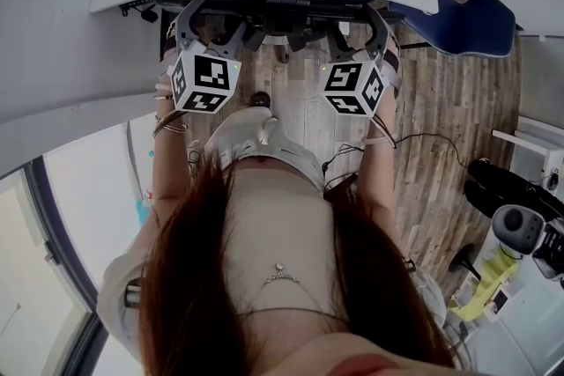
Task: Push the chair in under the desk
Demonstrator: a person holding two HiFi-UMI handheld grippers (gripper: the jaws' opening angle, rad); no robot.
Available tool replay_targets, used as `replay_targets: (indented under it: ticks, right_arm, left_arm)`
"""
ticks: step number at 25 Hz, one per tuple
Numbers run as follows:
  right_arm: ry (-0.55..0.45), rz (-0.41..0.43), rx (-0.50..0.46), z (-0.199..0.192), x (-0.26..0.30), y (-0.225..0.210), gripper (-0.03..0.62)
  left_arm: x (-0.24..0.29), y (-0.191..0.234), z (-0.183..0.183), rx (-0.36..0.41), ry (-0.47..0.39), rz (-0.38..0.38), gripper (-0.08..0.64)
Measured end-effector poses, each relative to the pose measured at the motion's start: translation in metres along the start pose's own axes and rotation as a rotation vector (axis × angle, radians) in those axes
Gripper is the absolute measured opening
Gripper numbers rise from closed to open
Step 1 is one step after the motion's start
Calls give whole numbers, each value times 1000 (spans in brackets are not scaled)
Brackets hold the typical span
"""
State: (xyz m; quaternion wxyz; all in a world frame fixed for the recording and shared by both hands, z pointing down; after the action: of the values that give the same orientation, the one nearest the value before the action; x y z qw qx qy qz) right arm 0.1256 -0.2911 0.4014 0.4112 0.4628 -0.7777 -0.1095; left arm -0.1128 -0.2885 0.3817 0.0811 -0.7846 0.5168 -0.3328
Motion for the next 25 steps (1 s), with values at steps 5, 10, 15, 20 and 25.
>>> replay_targets:
  ticks: [5, 10, 15, 20, 25]
  right_arm:
    - [5, -4, 1, -1, 4, -3, 310]
    - [9, -1, 8, 4, 15, -17, 309]
    - [5, 1, 11, 6, 20, -22, 310]
    - [6, -2, 6, 3, 21, -19, 311]
    - [6, -8, 6, 3, 25, -23, 311]
  left_arm:
    - [5, 0, 2, -1, -4, -3, 305]
    - [20, 9, 11, 3, -3, -10, 305]
    - [25, 13, 14, 3, -7, -9, 305]
    - [26, 10, 11, 0, -9, -10, 305]
    - [30, 11, 13, -1, -10, -11, 305]
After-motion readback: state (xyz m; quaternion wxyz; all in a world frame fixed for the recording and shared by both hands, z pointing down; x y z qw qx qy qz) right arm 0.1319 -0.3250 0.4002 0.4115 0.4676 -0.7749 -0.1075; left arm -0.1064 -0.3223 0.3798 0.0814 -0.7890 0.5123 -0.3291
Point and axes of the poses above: the fingertips, and each gripper's own axes: x forward along the fingers, y to its left, z out of its top, the point moved 7 cm from there along -x, backward along the fingers, and after that the axes turned 5 degrees about z, right-handed, at the moved point
